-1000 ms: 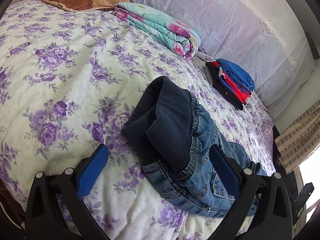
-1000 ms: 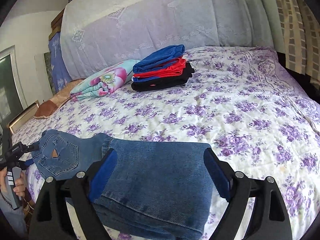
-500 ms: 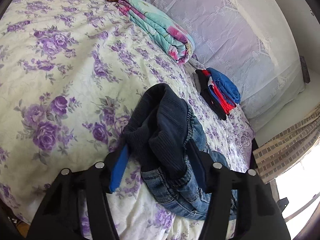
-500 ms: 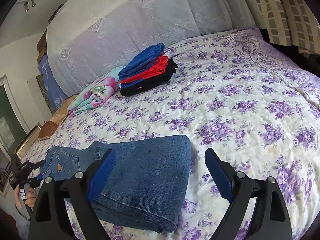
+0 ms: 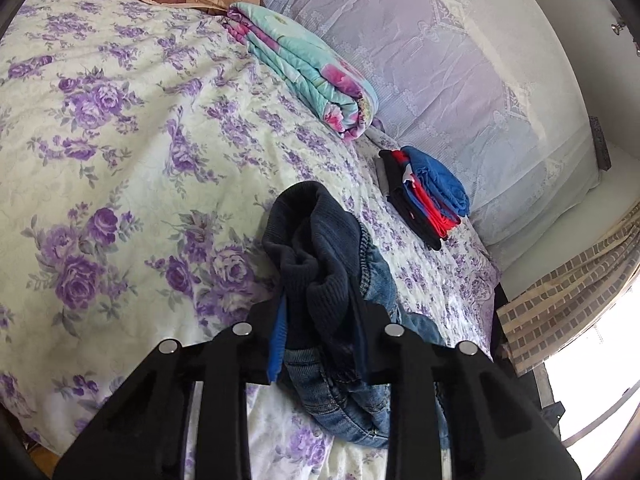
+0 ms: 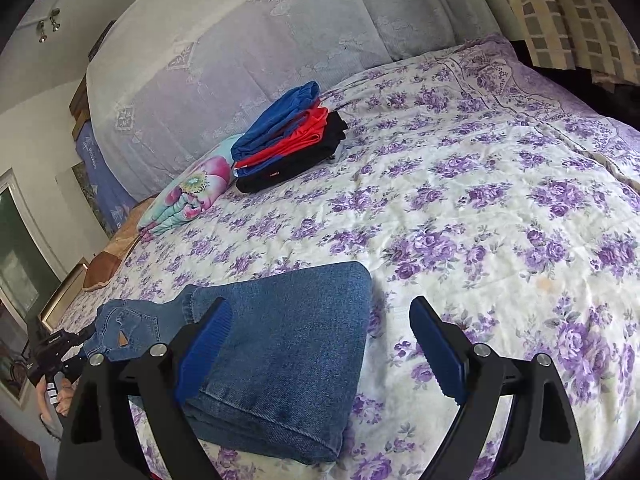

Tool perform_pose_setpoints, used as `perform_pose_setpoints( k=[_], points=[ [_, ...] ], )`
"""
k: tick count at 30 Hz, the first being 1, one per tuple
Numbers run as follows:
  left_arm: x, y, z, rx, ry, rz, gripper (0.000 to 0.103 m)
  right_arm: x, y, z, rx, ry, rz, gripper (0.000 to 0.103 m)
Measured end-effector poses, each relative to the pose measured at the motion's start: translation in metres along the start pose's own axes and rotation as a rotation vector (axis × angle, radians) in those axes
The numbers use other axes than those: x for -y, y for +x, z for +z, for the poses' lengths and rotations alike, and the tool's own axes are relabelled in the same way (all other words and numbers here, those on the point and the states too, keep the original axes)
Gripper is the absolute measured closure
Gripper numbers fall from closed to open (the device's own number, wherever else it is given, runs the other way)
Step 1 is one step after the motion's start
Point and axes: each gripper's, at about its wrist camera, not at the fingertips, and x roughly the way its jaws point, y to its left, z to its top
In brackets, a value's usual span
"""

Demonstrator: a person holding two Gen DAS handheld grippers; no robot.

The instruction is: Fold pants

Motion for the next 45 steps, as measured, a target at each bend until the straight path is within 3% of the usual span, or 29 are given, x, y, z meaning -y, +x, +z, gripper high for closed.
perform_pose_setpoints(
  k=[4, 8, 12, 14, 20, 27, 31, 33, 36, 38, 39, 41, 43, 45],
  points=[
    [0.032, -0.013, 0.0, 0.038, 0.082, 0.027, 0.08, -0.001, 0.0, 0.0, -0.01, -0.027, 0.023, 0.012],
    [0.077, -0.028, -0.006, 0.089, 0.203, 0.055, 0.081, -0.037, 0.004, -0.005, -0.019, -0.228, 0.022, 0.012],
    [0.113, -0.035, -0.018, 0.123, 0.297, 0.078, 0.081, -0.081, 0.041, -0.029, -0.14, -0.548, -0.107, 0.012],
    [0.123, -0.037, -0.021, 0.131, 0.312, 0.082, 0.082, -0.086, 0.051, -0.039, -0.142, -0.616, -0.154, 0.008],
    [0.175, -0.043, -0.032, 0.152, 0.421, 0.058, 0.082, -0.052, 0.025, -0.013, -0.107, -0.416, 0.012, 0.007],
    [0.282, -0.028, -0.078, 0.135, 0.659, -0.07, 0.082, 0.017, -0.01, 0.006, -0.021, -0.222, -0.017, 0.007],
    [0.342, 0.008, -0.14, 0.042, 0.858, -0.123, 0.082, 0.066, -0.029, 0.018, 0.02, -0.058, -0.03, 0.007],
    [0.359, 0.042, -0.185, -0.04, 0.985, -0.098, 0.082, 0.082, -0.04, 0.026, 0.053, -0.012, -0.016, 0.007],
    [0.362, 0.096, -0.246, -0.181, 1.087, -0.037, 0.081, 0.096, -0.055, 0.035, 0.098, 0.018, -0.014, 0.007],
    [0.36, 0.116, -0.272, -0.221, 1.117, -0.001, 0.075, 0.102, -0.061, 0.038, 0.117, 0.029, -0.01, 0.007],
    [0.36, 0.116, -0.278, -0.225, 1.121, -0.026, 0.071, 0.103, -0.063, 0.039, 0.123, 0.034, -0.007, 0.007],
    [0.362, 0.106, -0.281, -0.237, 1.119, -0.095, 0.044, 0.103, -0.063, 0.039, 0.122, 0.034, 0.004, 0.007],
    [0.365, 0.089, -0.274, -0.211, 1.097, -0.138, 0.035, 0.097, -0.063, 0.037, 0.123, 0.02, 0.013, 0.007],
    [0.361, 0.069, -0.257, -0.162, 1.057, -0.145, 0.033, 0.089, -0.066, 0.036, 0.15, -0.001, 0.012, 0.007]
  ],
)
